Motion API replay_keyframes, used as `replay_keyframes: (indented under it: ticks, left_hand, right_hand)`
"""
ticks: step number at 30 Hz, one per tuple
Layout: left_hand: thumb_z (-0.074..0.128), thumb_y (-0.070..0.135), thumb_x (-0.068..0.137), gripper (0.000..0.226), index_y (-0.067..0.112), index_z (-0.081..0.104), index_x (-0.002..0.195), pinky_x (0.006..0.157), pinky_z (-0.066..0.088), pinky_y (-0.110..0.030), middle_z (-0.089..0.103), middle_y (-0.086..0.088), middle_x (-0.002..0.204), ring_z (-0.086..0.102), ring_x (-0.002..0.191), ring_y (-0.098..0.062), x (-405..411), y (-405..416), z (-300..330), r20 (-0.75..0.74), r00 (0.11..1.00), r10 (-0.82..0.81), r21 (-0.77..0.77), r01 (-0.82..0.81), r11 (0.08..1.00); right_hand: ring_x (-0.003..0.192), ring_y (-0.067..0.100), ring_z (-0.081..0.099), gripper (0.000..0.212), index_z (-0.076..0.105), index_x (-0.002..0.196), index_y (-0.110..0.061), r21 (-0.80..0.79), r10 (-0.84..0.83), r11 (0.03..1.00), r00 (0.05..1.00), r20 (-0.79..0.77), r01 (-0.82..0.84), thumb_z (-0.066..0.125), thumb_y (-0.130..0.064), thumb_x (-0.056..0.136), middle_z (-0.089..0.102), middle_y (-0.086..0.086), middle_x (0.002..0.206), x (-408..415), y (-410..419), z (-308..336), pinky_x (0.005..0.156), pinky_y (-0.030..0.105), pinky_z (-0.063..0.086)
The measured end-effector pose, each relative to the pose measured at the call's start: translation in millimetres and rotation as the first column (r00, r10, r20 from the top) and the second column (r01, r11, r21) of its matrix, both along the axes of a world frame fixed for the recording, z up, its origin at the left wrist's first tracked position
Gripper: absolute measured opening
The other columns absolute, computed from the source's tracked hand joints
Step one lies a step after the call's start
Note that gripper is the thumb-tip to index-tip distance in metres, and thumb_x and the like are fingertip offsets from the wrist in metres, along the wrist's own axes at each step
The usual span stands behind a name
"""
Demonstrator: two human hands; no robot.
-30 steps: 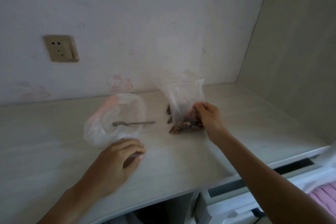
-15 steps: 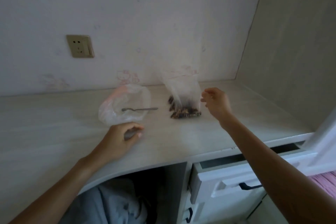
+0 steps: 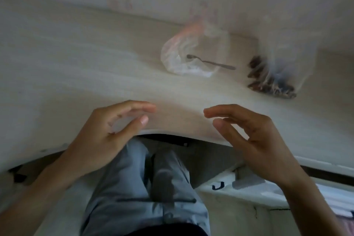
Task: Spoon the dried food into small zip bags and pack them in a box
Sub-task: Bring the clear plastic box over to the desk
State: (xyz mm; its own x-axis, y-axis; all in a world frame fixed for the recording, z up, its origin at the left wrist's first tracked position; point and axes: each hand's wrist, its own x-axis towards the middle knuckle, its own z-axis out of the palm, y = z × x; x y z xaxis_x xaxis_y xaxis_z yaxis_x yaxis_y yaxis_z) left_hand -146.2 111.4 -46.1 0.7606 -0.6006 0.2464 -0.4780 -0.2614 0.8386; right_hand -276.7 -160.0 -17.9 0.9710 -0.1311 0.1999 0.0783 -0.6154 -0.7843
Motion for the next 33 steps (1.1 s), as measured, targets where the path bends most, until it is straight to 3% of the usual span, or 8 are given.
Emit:
replay_keyframes:
  ticks: [4,7,12,15,19,22,28,33]
  left_hand:
    - [0.058,0.037,0.099,0.027,0.028,0.075,0.118,0.097,0.048,-0.012,0.076,0.017,0.118,0.07,0.114,-0.003,13,3,-3,-0.109,0.989,0.103,-0.042,-0.108,0.993]
    - [0.058,0.039,0.1,0.028,0.03,0.075,0.119,0.094,0.046,-0.007,0.075,0.022,0.119,0.069,0.113,0.002,23,10,15,-0.17,0.976,0.133,0.02,-0.131,0.991]
    - [0.061,0.025,0.104,0.021,0.032,0.072,0.12,0.096,0.045,-0.004,0.071,0.021,0.123,0.066,0.112,0.005,15,40,60,-0.238,0.888,0.393,0.192,-0.353,0.915]
    - [0.062,0.021,0.1,0.027,0.026,0.071,0.125,0.096,0.046,-0.007,0.071,0.013,0.126,0.066,0.112,0.003,-20,63,99,-0.318,0.794,0.519,0.296,-0.437,0.85]
    - [0.065,0.02,0.1,0.026,0.03,0.074,0.122,0.088,0.055,-0.016,0.075,0.021,0.118,0.069,0.103,0.007,-86,85,158,-0.398,0.616,0.68,0.372,-0.569,0.733]
    - [0.064,0.013,0.101,0.029,0.031,0.075,0.121,0.087,0.053,-0.01,0.074,0.029,0.116,0.068,0.107,0.01,-119,100,185,-0.434,0.469,0.769,0.363,-0.691,0.626]
    - [0.061,0.018,0.103,0.025,0.026,0.075,0.122,0.09,0.048,-0.004,0.075,0.021,0.117,0.068,0.108,0.008,-154,130,196,-0.422,0.182,0.888,0.328,-0.883,0.337]
    - [0.062,0.024,0.101,0.023,0.03,0.076,0.119,0.088,0.049,-0.005,0.075,0.027,0.11,0.07,0.105,0.005,-166,181,187,-0.415,0.086,0.906,0.285,-0.933,0.219]
  right_hand:
    - [0.117,0.011,0.067,0.027,0.072,0.119,-0.028,0.084,0.168,0.983,0.983,-0.074,-0.162,0.048,-0.033,0.108,0.072,-0.013,0.12,52,3,-8,0.09,0.015,0.049]
    - [0.115,0.011,0.068,0.023,0.073,0.117,-0.025,0.156,0.211,0.97,0.966,-0.151,-0.187,0.052,-0.022,0.107,0.073,-0.013,0.118,86,12,4,0.092,0.022,0.053]
    - [0.112,0.009,0.069,0.02,0.072,0.117,-0.015,0.274,0.317,0.934,0.882,-0.348,-0.228,0.06,-0.015,0.101,0.075,-0.009,0.115,115,29,66,0.099,0.028,0.055]
    - [0.109,0.004,0.068,0.023,0.071,0.119,-0.014,0.213,0.345,0.937,0.818,-0.46,-0.276,0.056,-0.02,0.103,0.074,-0.007,0.116,122,35,109,0.1,0.028,0.055]
    - [0.107,0.004,0.069,0.018,0.073,0.114,-0.016,0.222,0.448,0.893,0.72,-0.53,-0.392,0.058,-0.015,0.103,0.075,-0.008,0.111,134,51,158,0.098,0.026,0.054]
    - [0.104,0.001,0.068,0.018,0.073,0.113,-0.019,0.216,0.564,0.813,0.637,-0.526,-0.541,0.06,-0.017,0.102,0.075,-0.011,0.111,152,80,181,0.095,0.025,0.055]
    - [0.103,0.006,0.07,0.018,0.074,0.114,-0.018,0.296,0.772,0.594,0.426,-0.472,-0.748,0.061,-0.017,0.102,0.076,-0.01,0.107,202,170,201,0.09,0.019,0.054]
    - [0.102,0.002,0.069,0.018,0.073,0.114,-0.018,0.226,0.811,0.517,0.387,-0.439,-0.826,0.061,-0.019,0.101,0.075,-0.011,0.108,216,248,204,0.086,0.011,0.05]
